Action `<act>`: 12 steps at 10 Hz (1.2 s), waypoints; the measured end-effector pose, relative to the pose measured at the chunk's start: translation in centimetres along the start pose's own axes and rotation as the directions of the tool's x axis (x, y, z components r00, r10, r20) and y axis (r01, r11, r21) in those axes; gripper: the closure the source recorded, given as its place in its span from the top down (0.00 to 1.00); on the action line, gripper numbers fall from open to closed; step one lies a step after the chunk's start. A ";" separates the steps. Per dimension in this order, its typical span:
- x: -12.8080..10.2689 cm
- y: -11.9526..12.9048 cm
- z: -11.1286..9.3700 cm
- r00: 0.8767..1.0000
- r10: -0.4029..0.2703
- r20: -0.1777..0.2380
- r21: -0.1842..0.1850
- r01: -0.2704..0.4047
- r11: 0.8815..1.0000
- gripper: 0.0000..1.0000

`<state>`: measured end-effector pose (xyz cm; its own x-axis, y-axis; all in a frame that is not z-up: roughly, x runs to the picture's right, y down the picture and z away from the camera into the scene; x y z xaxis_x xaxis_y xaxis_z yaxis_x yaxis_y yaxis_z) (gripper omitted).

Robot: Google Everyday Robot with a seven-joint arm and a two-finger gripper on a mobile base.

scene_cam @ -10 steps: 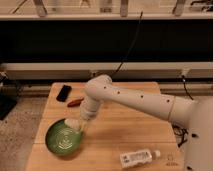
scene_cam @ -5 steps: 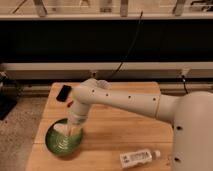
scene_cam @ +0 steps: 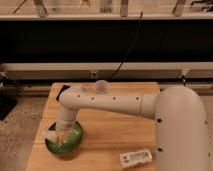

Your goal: Place the white sponge in the ceramic bowl

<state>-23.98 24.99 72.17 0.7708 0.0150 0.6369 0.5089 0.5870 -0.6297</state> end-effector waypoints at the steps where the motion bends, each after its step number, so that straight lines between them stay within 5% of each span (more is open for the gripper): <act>1: -0.1 -0.3 0.7 1.000 0.004 -0.005 -0.005 -0.004 1.000 0.02; 8: 2.2 -1.6 1.3 0.996 0.059 -0.068 0.006 -0.059 0.998 0.71; 12: 4.3 -1.1 0.1 0.991 0.091 -0.101 0.018 -0.090 0.996 0.80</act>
<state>-21.23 24.50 75.67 0.8487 -0.0137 0.5287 0.4309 0.5976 -0.6762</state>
